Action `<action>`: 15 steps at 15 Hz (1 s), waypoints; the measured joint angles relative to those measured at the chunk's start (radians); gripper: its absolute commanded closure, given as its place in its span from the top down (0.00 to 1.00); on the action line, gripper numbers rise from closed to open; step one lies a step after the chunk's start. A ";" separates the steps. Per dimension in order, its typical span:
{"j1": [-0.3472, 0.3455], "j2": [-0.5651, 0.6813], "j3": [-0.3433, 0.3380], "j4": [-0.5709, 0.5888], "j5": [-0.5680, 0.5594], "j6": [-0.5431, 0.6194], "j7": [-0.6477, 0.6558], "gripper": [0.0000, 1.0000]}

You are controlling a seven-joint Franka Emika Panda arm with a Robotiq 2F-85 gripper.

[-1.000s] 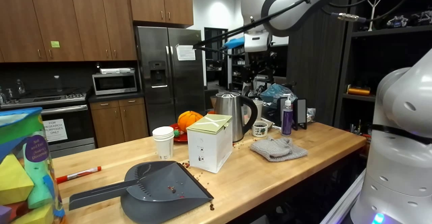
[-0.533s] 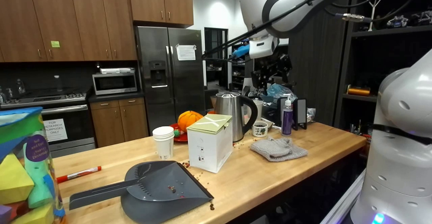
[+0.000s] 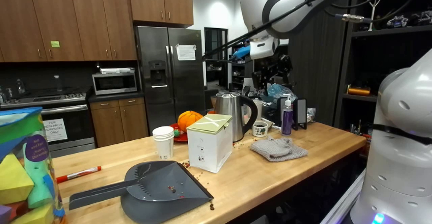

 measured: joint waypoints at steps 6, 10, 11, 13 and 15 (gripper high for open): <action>-0.017 -0.023 -0.099 -0.018 -0.010 -0.002 -0.179 1.00; 0.195 -0.056 -0.369 -0.036 -0.214 -0.071 -0.166 1.00; 0.270 -0.070 -0.454 -0.038 -0.268 -0.092 -0.165 1.00; 0.414 -0.109 -0.615 -0.041 -0.377 -0.137 -0.163 1.00; 0.531 -0.166 -0.747 -0.040 -0.467 -0.188 -0.160 1.00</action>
